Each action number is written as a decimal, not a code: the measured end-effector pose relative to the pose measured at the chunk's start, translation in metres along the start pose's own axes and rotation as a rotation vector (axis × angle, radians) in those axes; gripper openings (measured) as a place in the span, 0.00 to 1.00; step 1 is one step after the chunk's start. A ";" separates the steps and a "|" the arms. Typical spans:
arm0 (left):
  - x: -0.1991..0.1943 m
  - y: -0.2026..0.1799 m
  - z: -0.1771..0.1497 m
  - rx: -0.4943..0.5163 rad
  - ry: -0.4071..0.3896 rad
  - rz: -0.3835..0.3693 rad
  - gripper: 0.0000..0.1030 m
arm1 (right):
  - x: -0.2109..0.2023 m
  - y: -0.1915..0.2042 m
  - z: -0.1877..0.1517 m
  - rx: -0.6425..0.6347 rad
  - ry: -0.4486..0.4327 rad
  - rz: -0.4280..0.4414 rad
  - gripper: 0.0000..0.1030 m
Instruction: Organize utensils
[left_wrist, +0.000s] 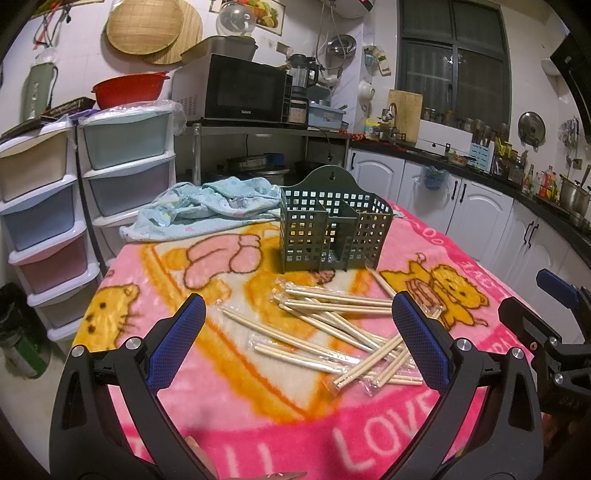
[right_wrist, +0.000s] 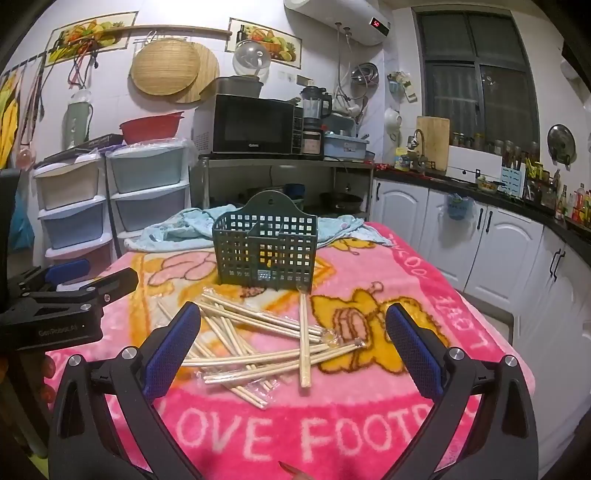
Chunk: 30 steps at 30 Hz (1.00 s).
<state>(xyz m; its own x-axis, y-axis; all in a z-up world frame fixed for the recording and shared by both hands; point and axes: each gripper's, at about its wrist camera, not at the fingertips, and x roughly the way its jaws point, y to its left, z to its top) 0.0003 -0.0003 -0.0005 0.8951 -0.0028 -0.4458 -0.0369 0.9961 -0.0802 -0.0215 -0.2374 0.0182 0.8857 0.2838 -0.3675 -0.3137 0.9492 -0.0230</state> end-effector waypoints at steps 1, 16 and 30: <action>0.000 0.000 0.000 0.000 -0.001 0.001 0.91 | 0.000 0.000 0.000 0.000 0.000 0.001 0.94; -0.001 -0.002 0.003 0.001 -0.003 -0.002 0.91 | 0.000 0.000 0.000 0.000 -0.002 0.000 0.94; -0.001 -0.002 0.002 0.001 -0.006 -0.002 0.91 | 0.002 0.001 0.000 -0.002 0.003 0.004 0.94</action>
<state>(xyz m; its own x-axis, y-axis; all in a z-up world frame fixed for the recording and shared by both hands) 0.0003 -0.0023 0.0024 0.8980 -0.0043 -0.4399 -0.0344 0.9962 -0.0800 -0.0202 -0.2364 0.0176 0.8835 0.2872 -0.3702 -0.3181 0.9478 -0.0237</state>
